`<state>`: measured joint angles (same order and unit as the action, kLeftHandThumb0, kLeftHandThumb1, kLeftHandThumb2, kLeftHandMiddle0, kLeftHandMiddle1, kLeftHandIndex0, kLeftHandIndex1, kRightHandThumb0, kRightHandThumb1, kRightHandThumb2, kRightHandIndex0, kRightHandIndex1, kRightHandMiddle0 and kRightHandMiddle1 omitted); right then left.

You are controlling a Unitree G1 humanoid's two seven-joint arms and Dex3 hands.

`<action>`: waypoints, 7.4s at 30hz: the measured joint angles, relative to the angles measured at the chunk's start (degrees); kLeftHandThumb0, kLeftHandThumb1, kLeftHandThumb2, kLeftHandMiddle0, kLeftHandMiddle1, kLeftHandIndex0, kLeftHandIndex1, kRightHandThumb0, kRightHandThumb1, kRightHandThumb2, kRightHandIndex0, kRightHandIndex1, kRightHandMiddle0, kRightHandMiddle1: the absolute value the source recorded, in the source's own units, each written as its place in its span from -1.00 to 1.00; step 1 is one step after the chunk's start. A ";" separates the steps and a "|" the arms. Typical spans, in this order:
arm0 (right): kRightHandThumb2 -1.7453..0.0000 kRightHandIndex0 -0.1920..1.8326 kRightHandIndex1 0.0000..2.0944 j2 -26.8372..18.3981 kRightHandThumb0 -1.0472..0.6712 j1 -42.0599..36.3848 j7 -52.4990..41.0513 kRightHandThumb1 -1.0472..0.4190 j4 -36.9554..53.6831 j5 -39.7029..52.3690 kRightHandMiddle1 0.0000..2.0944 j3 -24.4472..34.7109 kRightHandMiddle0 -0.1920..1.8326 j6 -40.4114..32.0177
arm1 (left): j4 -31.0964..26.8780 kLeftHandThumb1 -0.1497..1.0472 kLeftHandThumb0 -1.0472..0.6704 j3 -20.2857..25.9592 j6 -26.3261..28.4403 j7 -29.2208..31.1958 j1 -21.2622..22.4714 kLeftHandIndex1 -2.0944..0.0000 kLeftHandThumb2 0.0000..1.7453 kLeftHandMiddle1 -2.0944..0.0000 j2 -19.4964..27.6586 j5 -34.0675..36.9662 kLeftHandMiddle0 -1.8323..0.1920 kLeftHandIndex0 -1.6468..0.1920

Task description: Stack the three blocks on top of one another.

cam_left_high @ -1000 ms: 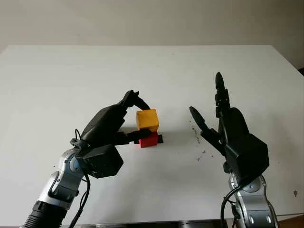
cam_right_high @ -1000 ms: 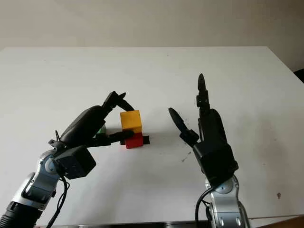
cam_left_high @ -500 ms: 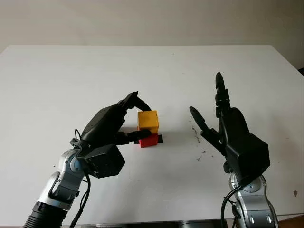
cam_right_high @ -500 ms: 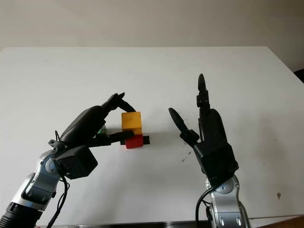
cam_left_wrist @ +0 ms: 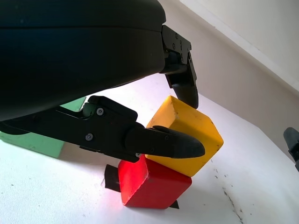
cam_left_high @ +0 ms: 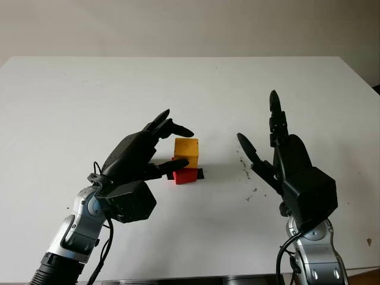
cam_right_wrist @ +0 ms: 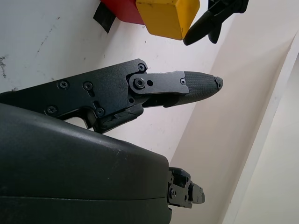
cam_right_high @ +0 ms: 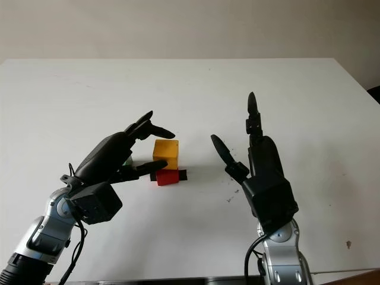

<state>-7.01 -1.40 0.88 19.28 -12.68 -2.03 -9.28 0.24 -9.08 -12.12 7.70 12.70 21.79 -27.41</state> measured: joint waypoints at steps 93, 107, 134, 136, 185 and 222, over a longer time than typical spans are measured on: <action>0.64 -1.00 -0.96 -0.05 -0.51 0.11 -1.84 -1.00 0.39 0.14 -0.95 1.01 -0.93 -0.39 | 10.80 1.00 -0.35 -0.84 -7.79 -5.71 6.66 -0.47 -0.86 0.92 19.84 -9.44 0.53 0.61; 0.66 -1.00 -0.95 0.09 -0.50 0.53 -1.09 -1.00 -0.15 -0.10 -0.95 0.52 -0.92 -0.63 | 12.98 1.00 -0.33 8.53 -9.01 8.85 16.42 -0.34 -0.84 0.94 18.54 16.76 0.49 0.43; 0.66 -1.00 -0.96 0.34 -0.51 0.54 -0.83 -1.00 -0.52 -0.05 -0.95 -0.04 -0.93 0.01 | 3.21 1.00 -0.40 9.97 24.48 17.16 9.30 -0.36 -0.91 0.95 -4.83 41.42 0.49 0.26; 0.66 -1.00 -0.96 0.33 -0.51 0.52 -0.83 -1.00 -0.52 -0.11 -0.95 -0.04 -0.93 0.01 | 3.10 1.00 -0.40 9.97 24.59 16.87 8.50 -0.37 -0.90 0.95 -5.32 41.42 0.50 0.28; 0.66 -1.00 -0.96 0.15 -0.50 -0.07 -1.36 -1.00 -0.97 0.72 -0.95 0.34 -0.93 0.51 | 11.16 1.00 -0.43 8.85 7.44 14.44 6.13 -0.37 -0.87 0.95 -11.00 33.78 0.55 0.36; 0.70 -0.99 -0.95 -0.24 -0.53 -0.06 -1.64 -1.00 -1.01 0.57 -0.94 0.32 -0.91 0.63 | 7.36 0.84 -0.50 9.62 13.46 14.52 4.06 -0.28 -0.95 0.95 -10.97 36.31 0.57 0.31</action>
<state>-7.25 -1.46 -0.76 18.28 -12.10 -1.70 -8.65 7.60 0.54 1.34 22.22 16.75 10.82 8.90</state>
